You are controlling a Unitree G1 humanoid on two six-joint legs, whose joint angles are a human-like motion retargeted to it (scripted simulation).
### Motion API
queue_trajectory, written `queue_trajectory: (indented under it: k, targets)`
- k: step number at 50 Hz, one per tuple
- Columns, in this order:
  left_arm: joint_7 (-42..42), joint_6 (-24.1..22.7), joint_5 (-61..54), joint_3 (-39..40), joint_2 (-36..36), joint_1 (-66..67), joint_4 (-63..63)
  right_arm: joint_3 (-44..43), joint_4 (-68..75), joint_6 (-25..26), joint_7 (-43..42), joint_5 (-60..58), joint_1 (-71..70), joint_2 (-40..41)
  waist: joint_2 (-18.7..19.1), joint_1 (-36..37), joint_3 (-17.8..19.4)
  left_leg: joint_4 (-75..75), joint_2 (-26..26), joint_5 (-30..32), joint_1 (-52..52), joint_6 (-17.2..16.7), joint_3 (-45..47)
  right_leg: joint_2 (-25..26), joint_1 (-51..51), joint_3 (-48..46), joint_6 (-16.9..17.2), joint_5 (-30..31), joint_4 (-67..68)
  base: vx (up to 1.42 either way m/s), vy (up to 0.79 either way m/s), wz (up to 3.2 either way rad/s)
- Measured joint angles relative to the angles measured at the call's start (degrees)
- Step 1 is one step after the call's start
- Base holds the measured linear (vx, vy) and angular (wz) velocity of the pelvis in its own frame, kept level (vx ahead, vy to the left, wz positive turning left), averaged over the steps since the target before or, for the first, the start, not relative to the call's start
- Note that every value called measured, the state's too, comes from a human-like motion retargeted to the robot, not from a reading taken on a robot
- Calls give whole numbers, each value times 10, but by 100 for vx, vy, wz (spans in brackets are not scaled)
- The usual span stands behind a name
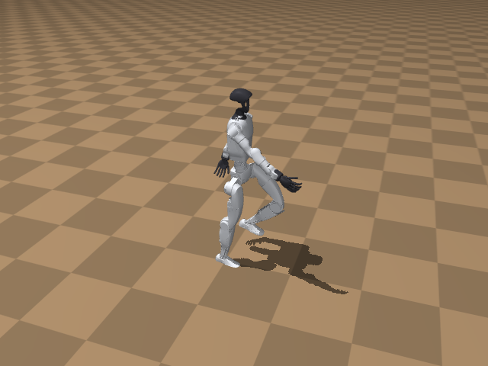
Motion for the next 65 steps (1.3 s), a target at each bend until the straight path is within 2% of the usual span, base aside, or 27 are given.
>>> queue_trajectory:
  k: [3,5,8,10,12,15,18,20,24,28,33,35,38,40,42,43,45,47,49,50,52,56,60,65]
  targets:
    - [2,10,-7,-15,-3,-11,2,2,-7,2,1,-10,-6,2,-4,4,-8,-190,0,33,35,2,26,-5,0,4,2,-14,20,47,13,-7]
    - [17,16,-14,-14,-3,-44,2,-2,-10,10,3,-27,1,6,-4,13,-4,-383,-5,62,110,-4,61,-7,8,12,7,-23,34,54,15,-45]
    - [81,-8,-31,17,-3,-122,-1,-11,-11,4,0,-39,35,20,32,41,33,-749,-17,153,312,-30,123,21,76,34,17,-33,39,65,20,-92]
    - [127,-39,-45,39,-5,-180,0,-16,-11,-16,-6,-32,73,31,64,36,41,-895,-15,232,399,-41,144,49,114,40,15,-40,45,64,26,-35]
    - [142,-44,-77,47,-8,-243,3,-34,2,-3,-7,-76,126,39,81,8,35,-941,-14,283,435,-69,139,68,123,34,5,-39,76,57,26,43]
    - [143,-37,-49,40,-1,-354,13,-54,21,17,24,-112,225,46,104,-51,27,-941,0,287,466,-117,107,100,82,-8,-22,-14,225,49,24,95]
    - [140,-10,24,37,26,-481,0,-50,43,44,73,-122,322,46,111,-89,-4,-941,9,278,451,-132,85,97,-113,-72,-63,-30,562,38,17,65]
    - [149,12,52,50,53,-572,-18,-47,54,69,94,-137,381,42,114,-112,-4,-941,10,269,456,-143,72,78,-211,-104,-92,-62,743,39,13,60]
    - [162,34,68,70,101,-734,-51,-45,64,97,130,-168,486,28,126,-164,7,-941,11,254,481,-147,34,70,-340,-129,-112,-111,961,41,11,79]
    - [180,41,51,63,131,-856,-73,-44,68,105,156,-165,573,16,137,-208,12,-941,11,233,508,-127,1,63,-421,-149,-122,-146,1032,42,7,77]
    - [178,44,46,73,143,-941,-92,-40,80,114,187,-172,624,14,139,-236,7,-941,8,211,535,-114,-29,56,-457,-159,-122,-170,939,43,1,57]
    - [178,40,43,78,138,-947,-100,-40,82,114,191,-175,624,15,137,-240,3,-941,5,206,545,-114,-37,62,-445,-157,-111,-169,843,45,-4,39]
    - [181,28,31,84,120,-918,-114,-46,78,109,184,-175,602,15,131,-240,-4,-937,-4,199,561,-117,-47,59,-377,-168,-90,-146,612,48,-6,36]
    - [184,16,17,88,102,-878,-125,-56,78,106,170,-174,571,12,125,-239,-1,-926,-12,191,577,-120,-56,54,-285,-195,-72,-109,387,53,-8,40]
    - [194,9,-4,87,83,-827,-131,-73,81,114,146,-185,524,9,107,-232,20,-916,-33,184,614,-116,-68,56,-157,-210,-38,-15,135,58,-11,19]
    - [197,10,-5,86,75,-799,-130,-82,83,123,135,-201,496,9,95,-221,31,-911,-46,184,632,-110,-69,57,-108,-205,-21,38,49,56,-14,-42]
    - [188,13,18,76,60,-733,-117,-84,83,130,118,-208,438,11,78,-184,43,-893,-64,201,650,-92,-57,58,-50,-177,-5,90,-35,54,-16,-110]
    - [171,14,67,55,48,-651,-89,-62,77,121,105,-171,375,17,60,-138,60,-836,-78,232,654,-77,-27,49,-11,-141,3,85,-45,52,-18,-164]
    - [134,23,120,34,37,-561,-52,-39,65,117,100,-131,313,24,28,-102,71,-677,-86,227,596,-72,7,19,16,-110,13,78,-45,46,-17,-134]
    - [106,30,145,23,33,-514,-32,-31,57,117,99,-114,282,27,10,-93,68,-549,-81,202,532,-72,22,1,19,-101,14,74,-45,37,-11,-37]
    - [73,24,138,2,19,-418,-3,-39,37,95,78,-90,225,22,8,-98,19,-274,-32,129,347,-59,22,1,-16,-102,6,63,-45,36,-5,19]
    - [51,0,78,0,4,-243,23,-43,5,48,46,-41,117,5,4,-62,6,9,21,25,167,-14,21,2,-14,-82,10,31,-38,45,-1,-37]
    - [22,-7,25,19,2,-85,2,-17,-9,16,25,-5,32,-13,-1,-19,6,94,39,-9,65,3,17,0,-4,-55,9,5,-21,47,2,-58]
    - [0,5,7,4,-10,25,-1,6,-20,-3,10,5,-23,-21,-1,1,-6,0,44,1,11,12,26,-1,3,-42,5,-20,-3,45,8,-24]
